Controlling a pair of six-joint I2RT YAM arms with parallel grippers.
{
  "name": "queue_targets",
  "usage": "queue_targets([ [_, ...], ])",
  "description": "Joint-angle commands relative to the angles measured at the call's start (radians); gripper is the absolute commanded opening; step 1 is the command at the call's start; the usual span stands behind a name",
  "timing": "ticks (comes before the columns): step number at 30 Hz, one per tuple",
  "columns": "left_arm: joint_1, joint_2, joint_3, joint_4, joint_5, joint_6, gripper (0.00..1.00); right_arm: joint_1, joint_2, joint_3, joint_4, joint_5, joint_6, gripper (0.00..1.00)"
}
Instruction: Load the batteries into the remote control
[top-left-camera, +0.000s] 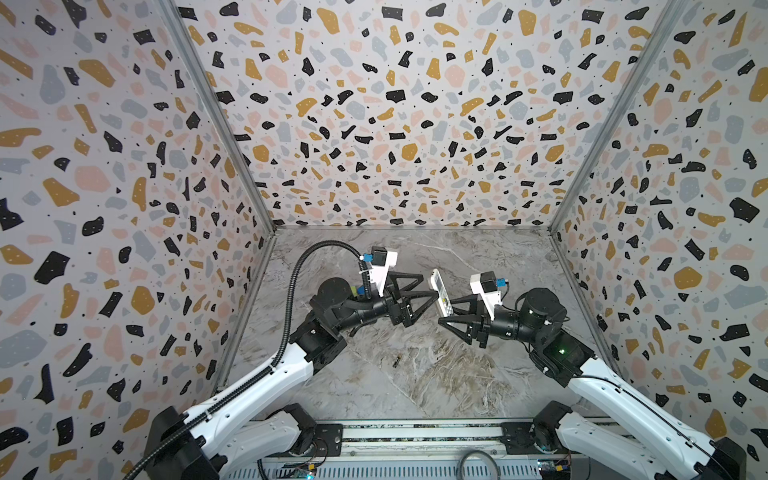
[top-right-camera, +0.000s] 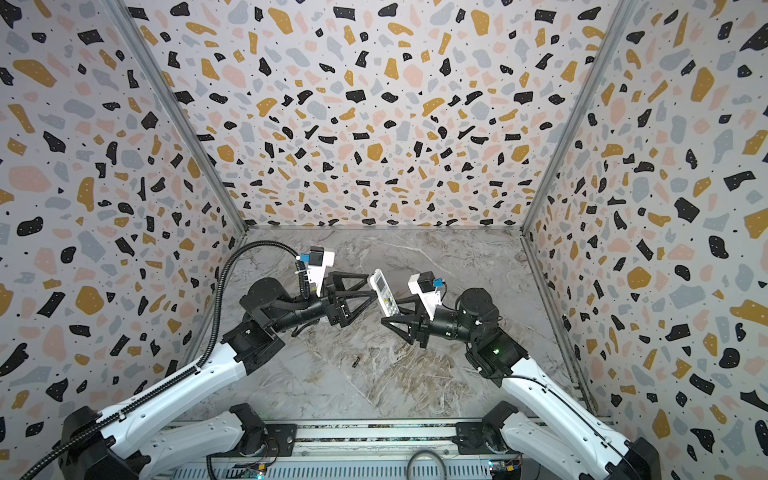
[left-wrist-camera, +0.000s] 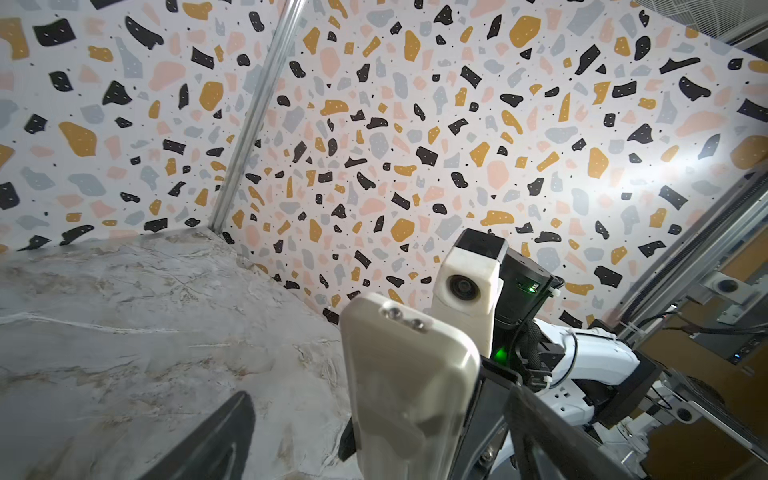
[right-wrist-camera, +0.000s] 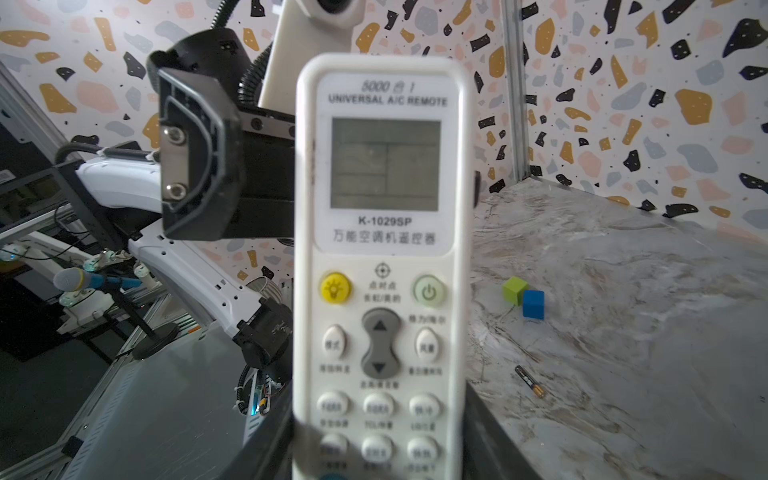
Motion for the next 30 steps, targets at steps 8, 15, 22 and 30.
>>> queue_targets([
  [8, -0.047, 0.043, 0.048, 0.122, 0.051, -0.008, 0.82, -0.006, 0.015, 0.022, 0.104, -0.1, 0.047, 0.15],
  [15, -0.05, 0.034, 0.041, 0.124, 0.063, -0.008, 0.64, -0.006, 0.05, 0.031, 0.123, -0.149, 0.052, 0.15],
  [22, -0.049, 0.028, 0.034, 0.145, 0.056, -0.018, 0.41, -0.006, 0.056, 0.028, 0.129, -0.15, 0.046, 0.15],
  [30, -0.049, 0.04, 0.049, 0.13, -0.052, -0.054, 0.09, -0.007, 0.033, 0.052, 0.039, -0.035, -0.022, 0.64],
])
